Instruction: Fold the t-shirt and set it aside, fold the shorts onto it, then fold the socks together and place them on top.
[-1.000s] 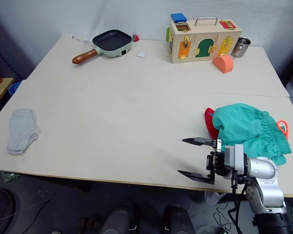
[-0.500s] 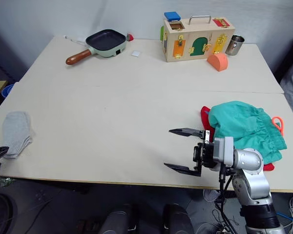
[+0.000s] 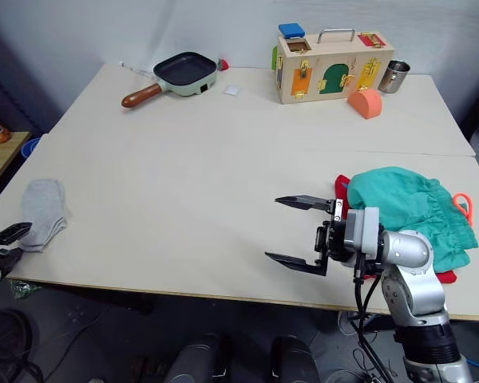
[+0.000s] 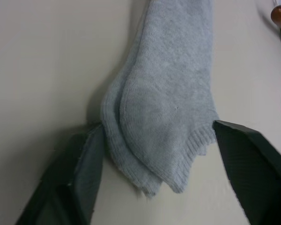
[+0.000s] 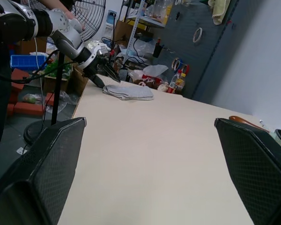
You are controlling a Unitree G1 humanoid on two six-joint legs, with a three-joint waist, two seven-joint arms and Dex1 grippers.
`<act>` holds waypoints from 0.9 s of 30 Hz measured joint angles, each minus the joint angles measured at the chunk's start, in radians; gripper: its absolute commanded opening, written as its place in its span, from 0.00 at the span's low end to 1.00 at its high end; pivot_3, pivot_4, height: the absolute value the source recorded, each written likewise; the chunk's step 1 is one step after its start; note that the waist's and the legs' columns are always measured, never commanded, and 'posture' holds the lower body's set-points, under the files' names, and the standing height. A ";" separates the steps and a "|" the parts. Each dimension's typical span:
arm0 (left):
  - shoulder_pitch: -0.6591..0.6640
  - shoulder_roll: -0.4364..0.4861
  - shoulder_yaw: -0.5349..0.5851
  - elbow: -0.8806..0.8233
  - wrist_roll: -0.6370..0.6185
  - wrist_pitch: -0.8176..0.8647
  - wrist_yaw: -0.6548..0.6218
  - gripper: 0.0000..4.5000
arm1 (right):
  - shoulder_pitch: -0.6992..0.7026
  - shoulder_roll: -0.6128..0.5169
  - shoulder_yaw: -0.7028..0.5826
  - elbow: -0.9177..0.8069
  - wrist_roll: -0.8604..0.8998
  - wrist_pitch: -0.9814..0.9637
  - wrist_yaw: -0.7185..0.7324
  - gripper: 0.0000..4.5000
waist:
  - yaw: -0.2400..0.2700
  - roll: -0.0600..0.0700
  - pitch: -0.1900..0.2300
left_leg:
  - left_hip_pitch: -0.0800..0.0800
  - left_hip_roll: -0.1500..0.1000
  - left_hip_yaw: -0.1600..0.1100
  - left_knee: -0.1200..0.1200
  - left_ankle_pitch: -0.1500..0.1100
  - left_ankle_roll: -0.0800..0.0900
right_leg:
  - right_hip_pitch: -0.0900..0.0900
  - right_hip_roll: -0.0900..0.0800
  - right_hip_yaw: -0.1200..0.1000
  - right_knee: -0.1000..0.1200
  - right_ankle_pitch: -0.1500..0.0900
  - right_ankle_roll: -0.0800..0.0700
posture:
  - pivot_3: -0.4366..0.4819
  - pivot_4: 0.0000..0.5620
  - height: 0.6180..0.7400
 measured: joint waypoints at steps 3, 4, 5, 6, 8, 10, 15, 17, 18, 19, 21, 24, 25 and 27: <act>-0.009 -0.007 -0.036 0.015 0.033 -0.028 -0.050 0.39 | 0.000 0.000 0.000 -0.002 0.000 0.013 -0.011 1.00 | 0.007 0.000 0.000 | 0.000 -0.002 0.000 0.000 0.000 0.000 | 0.000 -0.001 0.000 0.000 0.000 0.000 | 0.48 0.27 1.00; -0.012 -0.011 -0.043 0.025 0.044 -0.041 -0.070 0.33 | 0.000 0.000 0.000 -0.002 -0.001 0.015 -0.014 1.00 | 0.008 0.000 0.000 | 0.000 -0.002 0.000 0.000 0.001 0.000 | 0.000 -0.002 0.000 0.000 0.000 0.000 | 0.48 0.27 1.00; -0.012 -0.015 -0.048 0.031 0.053 -0.057 -0.086 0.26 | 0.000 -0.002 -0.001 -0.002 -0.003 0.015 -0.015 1.00 | 0.008 0.000 0.000 | 0.000 -0.002 0.000 0.000 0.001 0.000 | 0.000 -0.002 0.000 0.000 0.000 0.000 | 0.48 0.27 1.00; -0.011 -0.023 -0.069 0.037 0.073 -0.094 -0.121 0.18 | 0.003 -0.013 -0.004 -0.001 -0.010 0.013 -0.014 1.00 | 0.010 0.000 0.000 | 0.000 -0.003 0.000 0.000 0.001 0.000 | 0.000 -0.003 0.000 0.000 0.000 0.000 | 0.48 0.27 1.00; -0.011 -0.037 -0.096 0.038 0.093 -0.127 -0.173 0.05 | 0.007 -0.037 -0.023 0.008 -0.022 0.011 -0.009 1.00 | 0.014 0.000 0.000 | -0.001 -0.004 0.000 0.001 0.001 0.001 | 0.001 -0.003 0.000 0.000 0.000 0.001 | 0.48 0.27 1.00; -0.013 -0.056 -0.129 0.028 0.091 -0.127 -0.244 0.01 | 0.016 -0.059 -0.041 0.013 -0.024 0.011 0.001 1.00 | 0.018 0.000 0.000 | -0.001 -0.004 0.000 0.001 0.001 0.001 | 0.001 -0.004 0.000 -0.001 0.001 0.001 | 0.48 0.27 1.00; -0.023 -0.101 -0.240 -0.093 0.080 -0.057 -0.370 0.01 | 0.074 -0.087 -0.076 0.022 -0.029 0.005 0.013 1.00 | 0.013 -0.004 0.001 | -0.002 -0.004 0.001 0.001 0.003 0.005 | 0.001 -0.003 0.000 -0.003 0.001 0.002 | 0.48 0.27 1.00; -0.015 -0.115 -0.289 -0.179 0.067 -0.015 -0.395 0.01 | 0.083 -0.091 -0.088 0.027 -0.030 0.003 0.011 1.00 | 0.004 -0.007 0.003 | -0.003 -0.004 0.001 0.001 0.003 0.005 | 0.000 -0.003 0.000 -0.003 0.001 0.002 | 0.48 0.27 1.00; -0.006 -0.127 -0.322 -0.255 0.048 0.023 -0.407 0.01 | 0.090 -0.097 -0.097 0.028 -0.030 0.003 0.008 1.00 | -0.001 -0.008 0.004 | -0.003 -0.004 0.001 0.001 0.004 0.005 | 0.000 -0.003 0.000 -0.004 0.001 0.002 | 0.48 0.27 1.00; -0.001 -0.136 -0.352 -0.311 0.034 0.053 -0.420 0.01 | 0.090 -0.102 -0.101 0.028 -0.030 0.003 0.006 1.00 | -0.004 -0.009 0.004 | -0.003 -0.004 0.001 0.001 0.004 0.005 | 0.001 -0.003 0.000 -0.004 0.001 0.003 | 0.48 0.27 1.00; 0.019 -0.118 -0.449 -0.455 0.013 0.125 -0.460 0.01 | 0.091 -0.103 -0.103 0.028 -0.031 0.003 0.001 1.00 | -0.013 -0.011 0.005 | -0.003 -0.003 0.001 0.001 0.004 0.005 | 0.001 -0.002 0.000 -0.005 0.001 0.003 | 0.48 0.27 1.00; 0.006 -0.106 -0.547 -0.570 -0.011 0.206 -0.492 0.01 | 0.095 -0.105 -0.103 0.028 -0.033 0.003 -0.005 1.00 | -0.029 -0.011 0.005 | -0.003 -0.002 0.001 0.000 0.004 0.004 | 0.001 -0.001 0.000 -0.005 0.001 0.003 | 0.48 0.27 1.00; 0.000 -0.109 -0.577 -0.597 -0.016 0.224 -0.499 0.01 | 0.096 -0.108 -0.103 0.028 -0.034 0.005 -0.006 1.00 | -0.031 -0.011 0.005 | -0.003 -0.002 0.001 0.000 0.004 0.004 | 0.001 0.000 0.000 -0.005 0.001 0.003 | 0.48 0.27 1.00; -0.002 -0.113 -0.648 -0.646 -0.018 0.247 -0.514 0.01 | 0.099 -0.118 -0.103 0.027 -0.037 0.012 -0.011 1.00 | -0.033 -0.011 0.005 | -0.003 -0.001 0.001 0.000 0.005 0.003 | 0.001 0.001 0.000 -0.005 0.001 0.002 | 0.48 0.27 1.00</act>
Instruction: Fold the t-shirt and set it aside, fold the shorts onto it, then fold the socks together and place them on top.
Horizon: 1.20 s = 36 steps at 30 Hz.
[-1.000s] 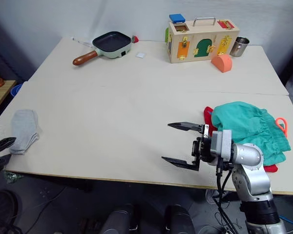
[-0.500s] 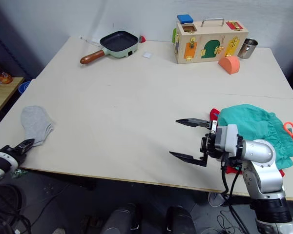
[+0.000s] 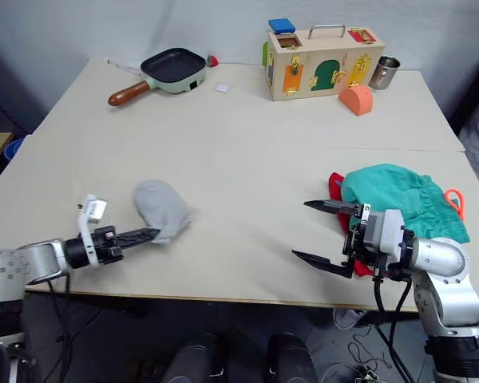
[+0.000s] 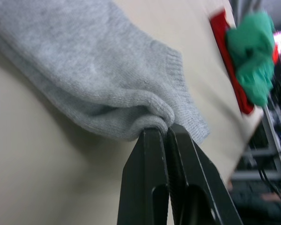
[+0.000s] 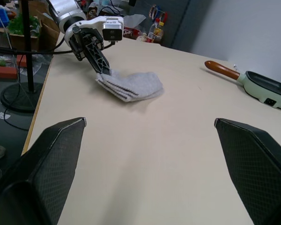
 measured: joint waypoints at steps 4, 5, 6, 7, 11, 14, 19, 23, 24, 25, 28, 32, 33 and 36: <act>-0.002 -0.056 -0.109 -0.042 0.013 0.005 -0.004 0.01 | 0.015 -0.001 0.000 -0.016 -0.003 0.003 -0.010 1.00 | 0.005 0.000 0.000 | 0.000 0.000 0.000 0.001 0.000 0.000 | 0.000 0.000 0.000 0.000 0.000 0.000 | 0.48 0.27 1.00; -0.003 -0.077 -0.120 -0.042 0.025 -0.004 0.004 0.01 | 0.024 -0.001 -0.001 -0.021 -0.003 0.003 -0.012 1.00 | 0.007 0.000 0.000 | 0.000 0.000 0.000 0.001 0.000 0.000 | 0.000 0.000 0.000 0.000 0.000 0.000 | 0.48 0.27 1.00; -0.004 -0.100 -0.130 -0.048 0.032 -0.015 0.015 0.01 | 0.032 -0.001 -0.001 -0.021 -0.004 0.003 -0.014 1.00 | 0.008 0.000 0.000 | 0.000 0.000 0.000 0.001 0.000 0.000 | 0.000 0.000 0.000 0.000 0.000 0.000 | 0.48 0.27 1.00; -0.006 -0.117 -0.134 -0.054 0.036 -0.023 0.024 0.01 | 0.039 -0.001 -0.001 -0.022 -0.005 0.003 -0.017 1.00 | 0.009 0.000 0.000 | 0.000 0.000 0.000 0.001 0.000 0.001 | 0.000 0.000 0.000 -0.001 0.000 0.000 | 0.48 0.27 1.00; -0.006 -0.186 -0.137 -0.083 0.052 -0.038 0.076 0.11 | 0.071 -0.001 0.001 -0.029 -0.011 0.005 -0.029 1.00 | 0.018 0.000 0.000 | -0.001 -0.001 -0.001 0.002 -0.001 0.002 | 0.001 -0.001 0.000 -0.001 0.000 0.000 | 0.48 0.27 1.00; 0.016 -0.188 -0.130 -0.120 0.042 -0.019 0.082 0.29 | 0.086 -0.001 0.002 -0.062 -0.005 0.035 -0.058 1.00 | 0.015 0.000 0.000 | -0.001 0.000 -0.001 0.002 -0.001 0.002 | 0.001 0.000 0.000 -0.001 0.000 0.000 | 0.48 0.27 1.00; 0.136 -0.033 -0.066 -0.214 0.032 -0.078 -0.010 0.56 | 0.130 0.009 0.042 -0.171 0.018 0.154 -0.139 1.00 | -0.002 0.000 0.000 | 0.000 0.002 0.000 0.000 -0.001 -0.001 | 0.000 0.002 0.000 -0.001 0.000 -0.001 | 0.48 0.27 1.00; 0.199 0.143 0.006 -0.215 0.052 -0.178 -0.173 0.56 | 0.134 0.013 0.131 -0.229 -0.005 0.251 -0.203 1.00 | 0.006 0.002 0.001 | 0.000 0.003 0.000 0.000 -0.002 0.000 | -0.001 0.002 0.000 -0.001 -0.001 -0.003 | 0.48 0.27 1.00; 0.182 0.173 0.002 -0.178 0.081 -0.234 -0.209 0.52 | 0.115 0.021 0.162 -0.229 -0.018 0.276 -0.216 0.96 | 0.009 0.002 0.001 | 0.000 0.003 -0.001 0.000 -0.004 -0.002 | -0.001 0.002 0.000 -0.001 -0.001 -0.004 | 0.48 0.27 1.00; 0.146 0.184 -0.002 -0.125 0.119 -0.290 -0.228 0.47 | 0.091 0.032 0.195 -0.228 -0.031 0.296 -0.227 0.92 | 0.012 0.002 0.001 | -0.001 0.003 -0.001 0.000 -0.004 -0.002 | -0.002 0.002 0.000 -0.001 0.000 -0.005 | 0.48 0.27 1.00; -0.046 0.173 -0.049 0.065 0.263 -0.498 -0.249 0.28 | 0.026 0.067 0.308 -0.208 -0.102 0.320 -0.239 0.71 | 0.025 0.002 0.001 | -0.003 0.002 -0.001 0.000 -0.004 0.000 | -0.003 0.002 0.000 -0.003 0.001 -0.005 | 0.48 0.27 1.00; -0.245 0.129 -0.189 0.274 0.458 -0.747 -0.281 0.00 | -0.039 0.097 0.440 -0.120 -0.226 0.322 -0.238 0.39 | 0.022 0.001 0.001 | -0.005 0.001 0.002 0.001 -0.002 0.002 | -0.003 0.001 0.000 -0.005 0.003 -0.003 | 0.48 0.27 1.00; -0.303 0.101 -0.233 0.360 0.515 -0.811 -0.284 0.00 | -0.057 0.111 0.470 -0.086 -0.255 0.324 -0.239 0.32 | 0.018 0.001 0.001 | -0.005 0.001 0.002 0.001 -0.001 0.003 | -0.003 0.002 0.000 -0.003 0.003 -0.003 | 0.48 0.27 1.00; -0.439 0.016 -0.313 0.582 0.647 -0.974 -0.270 0.00 | -0.103 0.159 0.542 -0.010 -0.330 0.296 -0.237 0.07 | 0.010 0.000 0.000 | -0.011 0.000 0.002 0.005 -0.001 0.004 | -0.006 0.003 -0.002 -0.001 0.003 -0.001 | 0.48 0.27 1.00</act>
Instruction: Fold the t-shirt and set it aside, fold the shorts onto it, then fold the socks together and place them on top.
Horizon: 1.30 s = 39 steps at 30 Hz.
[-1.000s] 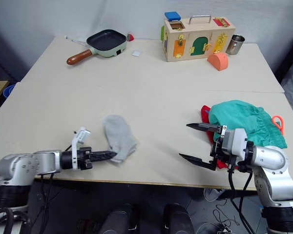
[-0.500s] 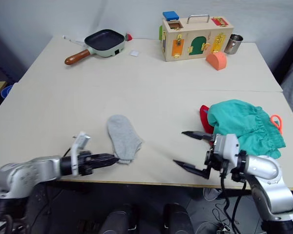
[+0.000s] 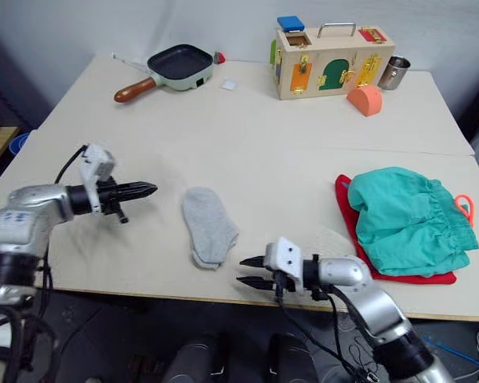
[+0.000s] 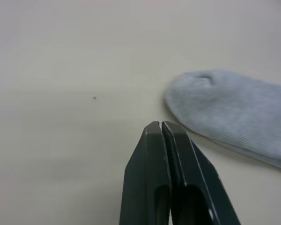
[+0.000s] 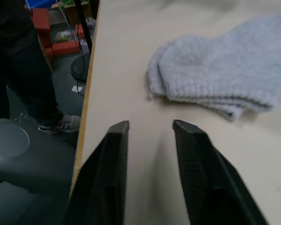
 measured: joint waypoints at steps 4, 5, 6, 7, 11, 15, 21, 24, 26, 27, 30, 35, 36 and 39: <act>-0.161 -0.098 -0.079 0.267 0.146 -0.197 0.045 0.00 | -0.063 0.068 0.060 0.083 -0.061 -0.051 0.002 0.01 | -0.008 -0.003 0.001 | -0.013 -0.001 0.001 0.011 -0.001 0.002 | -0.010 0.002 0.000 0.006 0.001 0.003 | 0.48 0.27 1.00; -0.196 -0.121 -0.089 0.328 0.173 -0.231 0.055 0.00 | -0.085 0.080 0.062 0.102 -0.071 -0.052 0.002 0.01 | -0.011 -0.004 0.001 | -0.012 -0.001 0.002 0.012 0.000 0.003 | -0.010 0.002 0.000 0.006 0.002 0.004 | 0.48 0.27 1.00; -0.229 -0.142 -0.095 0.387 0.194 -0.260 0.064 0.00 | -0.104 0.087 0.063 0.120 -0.078 -0.051 0.002 0.01 | -0.012 -0.004 0.001 | -0.012 -0.001 0.001 0.012 0.001 0.004 | -0.010 0.002 0.001 0.007 0.002 0.005 | 0.48 0.27 1.00; -0.252 -0.158 -0.097 0.435 0.213 -0.286 0.070 0.00 | -0.118 0.096 0.064 0.131 -0.082 -0.048 0.003 0.01 | -0.014 -0.004 0.001 | -0.012 -0.001 0.002 0.013 0.002 0.005 | -0.009 0.001 0.002 0.007 0.003 0.006 | 0.48 0.27 1.00; -0.302 -0.184 -0.098 0.565 0.264 -0.345 0.080 0.00 | -0.137 0.124 0.078 0.132 -0.084 0.032 0.010 0.01 | -0.025 -0.005 0.001 | -0.010 -0.001 0.002 0.014 0.004 0.005 | -0.009 -0.002 0.003 0.009 0.003 0.007 | 0.48 0.27 1.00; -0.329 -0.208 -0.091 0.612 0.286 -0.372 0.060 0.00 | -0.155 0.130 0.100 0.098 -0.076 0.129 0.028 0.01 | -0.027 -0.006 0.001 | -0.009 -0.001 0.001 0.014 0.004 0.004 | -0.009 -0.002 0.003 0.010 0.003 0.007 | 0.48 0.27 1.00; -0.313 -0.224 -0.055 0.615 0.280 -0.373 -0.033 0.00 | -0.167 0.169 0.080 0.115 -0.076 0.168 -0.026 0.01 | -0.028 -0.007 0.000 | -0.009 -0.001 0.001 0.015 0.004 0.004 | -0.009 -0.003 0.003 0.012 0.003 0.007 | 0.48 0.27 1.00; -0.273 -0.214 -0.045 0.559 0.270 -0.359 -0.100 0.00 | -0.207 0.177 0.015 0.161 -0.077 0.187 -0.087 0.01 | -0.029 -0.007 0.000 | -0.009 -0.001 0.001 0.017 0.004 0.004 | -0.009 -0.003 0.003 0.017 0.003 0.007 | 0.48 0.27 1.00; -0.231 -0.199 -0.035 0.504 0.256 -0.345 -0.130 0.00 | -0.232 0.167 -0.036 0.186 -0.075 0.188 -0.101 0.01 | -0.031 -0.007 0.000 | -0.009 -0.001 0.001 0.016 0.004 0.004 | -0.009 -0.003 0.003 0.017 0.003 0.006 | 0.48 0.27 1.00; -0.210 -0.193 -0.027 0.473 0.248 -0.332 -0.138 0.00 | -0.238 0.153 -0.050 0.192 -0.075 0.185 -0.098 0.01 | -0.032 -0.007 0.000 | -0.009 -0.001 0.001 0.016 0.004 0.004 | -0.009 -0.003 0.003 0.017 0.003 0.006 | 0.48 0.27 1.00; -0.125 -0.169 -0.005 0.341 0.221 -0.278 -0.150 0.00 | -0.249 0.103 -0.059 0.237 -0.077 0.151 -0.049 0.01 | -0.037 -0.007 0.000 | -0.009 -0.001 0.001 0.015 0.004 0.004 | -0.009 -0.003 0.003 0.016 0.003 0.006 | 0.48 0.27 1.00; 0.047 -0.124 0.045 0.064 0.172 -0.136 -0.126 0.00 | -0.321 0.073 -0.088 0.346 -0.077 0.109 -0.005 0.01 | -0.057 -0.006 0.000 | -0.008 0.000 0.001 0.015 0.004 0.004 | -0.009 -0.003 0.004 0.017 0.003 0.006 | 0.48 0.27 1.00; 0.086 -0.120 0.058 0.005 0.158 -0.102 -0.121 0.00 | -0.330 0.067 -0.103 0.367 -0.077 0.099 0.000 0.01 | -0.057 -0.006 0.000 | -0.008 0.000 0.001 0.015 0.004 0.004 | -0.009 -0.003 0.004 0.018 0.003 0.006 | 0.48 0.27 1.00; 0.181 -0.103 0.081 -0.151 0.120 -0.003 -0.098 0.00 | -0.348 0.054 -0.128 0.407 -0.069 0.076 0.027 0.01 | -0.055 -0.006 0.000 | -0.008 0.000 0.001 0.015 0.004 0.004 | -0.009 -0.003 0.004 0.017 0.003 0.006 | 0.48 0.27 1.00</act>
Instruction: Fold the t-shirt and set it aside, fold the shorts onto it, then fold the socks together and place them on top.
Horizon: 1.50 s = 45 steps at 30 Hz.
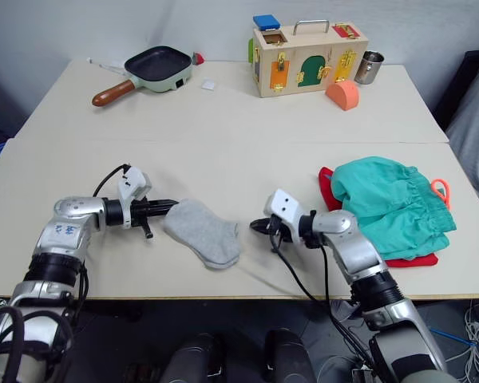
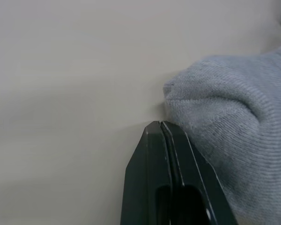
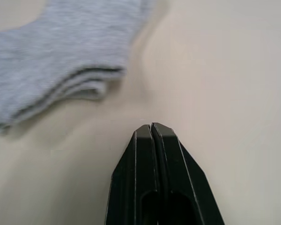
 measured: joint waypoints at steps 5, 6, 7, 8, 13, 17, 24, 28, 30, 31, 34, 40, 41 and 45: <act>0.195 0.064 0.054 -0.281 -0.087 0.185 0.021 0.00 | 0.025 -0.038 -0.041 -0.016 0.087 -0.048 0.148 0.01 | 0.001 0.000 0.000 | 0.000 0.000 0.000 -0.001 0.000 0.000 | 0.000 0.000 0.000 -0.001 0.000 0.000 | 0.48 0.27 1.00; 0.232 0.083 0.063 -0.328 -0.102 0.213 0.022 0.00 | 0.043 -0.048 -0.050 -0.044 0.111 -0.048 0.179 0.01 | 0.002 0.000 0.000 | 0.000 0.000 0.000 -0.001 0.000 0.000 | 0.000 0.000 0.000 -0.001 0.000 0.000 | 0.48 0.27 1.00; 0.265 0.102 0.072 -0.366 -0.116 0.237 0.021 0.00 | 0.065 -0.061 -0.052 -0.081 0.136 -0.043 0.209 0.01 | 0.002 0.001 0.000 | 0.000 0.000 -0.001 -0.002 0.000 0.000 | 0.001 -0.001 0.000 -0.002 0.000 0.000 | 0.48 0.27 1.00; 0.292 0.114 0.085 -0.396 -0.129 0.261 0.024 0.00 | 0.093 -0.072 -0.052 -0.127 0.161 -0.034 0.236 0.01 | 0.003 0.001 0.000 | 0.000 0.000 -0.001 -0.002 0.000 0.000 | 0.001 -0.001 0.000 -0.002 0.000 0.000 | 0.48 0.27 1.00; 0.310 0.124 0.120 -0.403 -0.151 0.287 0.063 0.00 | 0.193 -0.079 -0.006 -0.280 0.177 0.026 0.240 0.01 | 0.005 0.001 0.000 | 0.000 0.000 -0.002 -0.002 -0.001 0.000 | 0.001 -0.001 0.000 -0.006 0.000 0.000 | 0.48 0.27 1.00; 0.236 0.123 0.110 -0.304 -0.146 0.246 0.071 0.00 | 0.226 -0.064 0.041 -0.300 0.136 0.029 0.194 0.01 | 0.008 0.001 0.000 | 0.000 0.000 -0.002 -0.002 -0.001 0.000 | 0.000 -0.001 0.000 -0.006 0.000 -0.001 | 0.48 0.27 1.00; 0.057 0.049 0.010 -0.093 -0.071 0.111 0.088 0.00 | 0.230 -0.025 0.069 -0.251 0.059 -0.021 0.132 0.01 | 0.028 0.000 0.000 | 0.000 -0.001 0.000 -0.001 -0.001 0.000 | 0.000 -0.001 0.000 -0.006 0.000 -0.001 | 0.48 0.27 1.00; 0.038 0.050 -0.022 -0.072 -0.062 0.080 0.060 0.00 | 0.212 -0.014 0.068 -0.223 0.043 -0.040 0.108 0.01 | 0.027 0.001 0.000 | 0.000 -0.001 0.000 0.000 -0.001 0.000 | 0.000 -0.001 0.000 -0.006 0.000 -0.001 | 0.48 0.27 1.00; 0.047 0.052 -0.023 -0.084 -0.069 0.085 0.043 0.00 | 0.187 -0.012 0.064 -0.195 0.033 -0.055 0.092 0.01 | 0.026 0.001 0.000 | 0.000 -0.001 0.000 0.000 -0.001 0.000 | 0.000 -0.001 0.000 -0.006 0.000 -0.001 | 0.48 0.27 1.00; 0.061 0.054 -0.022 -0.109 -0.074 0.094 0.037 0.00 | 0.173 -0.012 0.059 -0.174 0.029 -0.064 0.083 0.01 | 0.025 0.001 0.000 | 0.000 -0.001 0.000 0.000 -0.001 0.000 | 0.000 -0.001 0.000 -0.006 0.000 -0.001 | 0.48 0.27 1.00; 0.097 0.057 -0.018 -0.171 -0.087 0.132 0.036 0.00 | 0.141 -0.012 0.044 -0.129 0.023 -0.084 0.077 0.01 | 0.026 0.001 0.000 | 0.000 -0.001 0.000 0.000 -0.001 0.000 | 0.000 -0.001 0.000 -0.006 0.000 -0.001 | 0.48 0.27 1.00; 0.179 0.058 0.028 -0.269 -0.103 0.169 0.111 0.00 | 0.127 -0.031 0.017 -0.101 0.094 -0.068 0.188 0.01 | 0.024 0.001 0.000 | 0.000 0.000 0.000 0.000 -0.001 0.000 | 0.001 -0.001 0.000 -0.006 0.000 -0.001 | 0.48 0.27 1.00; 0.187 0.060 0.040 -0.271 -0.110 0.173 0.120 0.00 | 0.127 -0.035 0.006 -0.104 0.124 -0.039 0.207 0.01 | 0.024 0.001 0.000 | 0.000 0.000 0.000 0.000 -0.001 0.000 | 0.001 0.000 0.000 -0.006 0.000 -0.001 | 0.48 0.27 1.00; 0.231 0.121 0.130 -0.283 -0.182 0.270 0.106 0.13 | 0.114 -0.092 -0.074 -0.170 0.276 0.186 0.233 0.14 | 0.023 0.001 0.000 | 0.000 0.001 -0.001 0.000 -0.001 0.000 | 0.000 0.000 0.000 -0.006 0.000 -0.001 | 0.48 0.27 1.00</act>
